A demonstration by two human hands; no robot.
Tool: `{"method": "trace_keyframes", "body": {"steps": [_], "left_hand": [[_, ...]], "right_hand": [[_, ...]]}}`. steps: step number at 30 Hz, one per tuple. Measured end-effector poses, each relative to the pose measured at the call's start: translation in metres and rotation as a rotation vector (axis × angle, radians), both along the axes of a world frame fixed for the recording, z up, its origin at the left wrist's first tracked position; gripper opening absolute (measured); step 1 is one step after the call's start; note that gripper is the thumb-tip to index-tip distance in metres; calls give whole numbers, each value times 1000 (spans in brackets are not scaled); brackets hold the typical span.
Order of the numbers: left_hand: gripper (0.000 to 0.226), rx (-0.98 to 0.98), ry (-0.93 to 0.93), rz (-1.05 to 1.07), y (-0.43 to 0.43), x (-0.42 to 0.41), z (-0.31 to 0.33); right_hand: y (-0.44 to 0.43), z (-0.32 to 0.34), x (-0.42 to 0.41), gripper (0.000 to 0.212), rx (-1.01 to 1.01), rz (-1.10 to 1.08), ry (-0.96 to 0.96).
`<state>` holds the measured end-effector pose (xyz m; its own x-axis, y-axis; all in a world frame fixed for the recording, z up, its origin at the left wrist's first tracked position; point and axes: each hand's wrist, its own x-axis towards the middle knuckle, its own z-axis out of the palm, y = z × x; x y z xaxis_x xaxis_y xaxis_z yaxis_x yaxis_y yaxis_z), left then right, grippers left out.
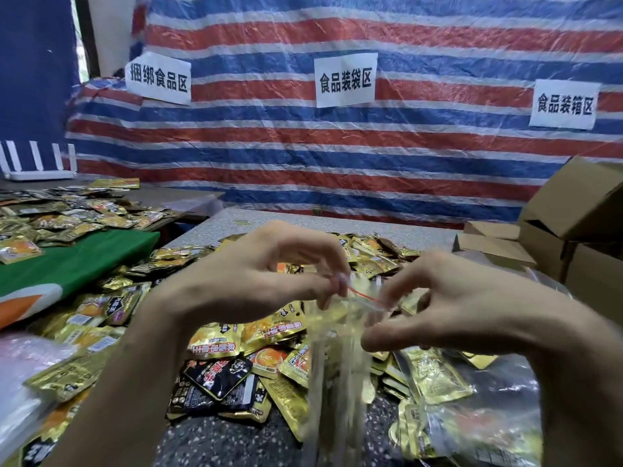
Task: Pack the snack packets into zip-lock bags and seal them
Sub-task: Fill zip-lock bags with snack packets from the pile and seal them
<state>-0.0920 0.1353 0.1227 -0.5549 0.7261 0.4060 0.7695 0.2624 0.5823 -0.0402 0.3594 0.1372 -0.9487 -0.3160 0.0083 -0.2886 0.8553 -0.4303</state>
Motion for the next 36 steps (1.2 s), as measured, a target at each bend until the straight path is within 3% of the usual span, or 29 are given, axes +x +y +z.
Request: {"method": "trace_keyframes", "body": {"steps": [4,10,16,21,26,31,34,36], "left_hand": [[13,-34,0,7,-8,-1,2],[34,-94,59,138,-22,-5,3],[25,-117,84,290,-32,-1,7],[28,-68,93,213,-33,6,12],[20,10,138,209,-34,7,12],[20,68,127,222,-38,5,12],[31,86,61,266,-43,1,10],[25,41,7,300,-46,-3,9]], "right_hand": [[3,-5,-11,21,-10,-56,-24],[12,4,-3,9,17,-58,63],[15,9,8,8,24,-48,119],[13,9,10,19,23,-42,116],[16,12,13,5,20,-38,94],[17,14,17,34,-103,-22,177],[14,14,18,35,-158,1,197],[14,14,17,33,-149,-12,225]]}}
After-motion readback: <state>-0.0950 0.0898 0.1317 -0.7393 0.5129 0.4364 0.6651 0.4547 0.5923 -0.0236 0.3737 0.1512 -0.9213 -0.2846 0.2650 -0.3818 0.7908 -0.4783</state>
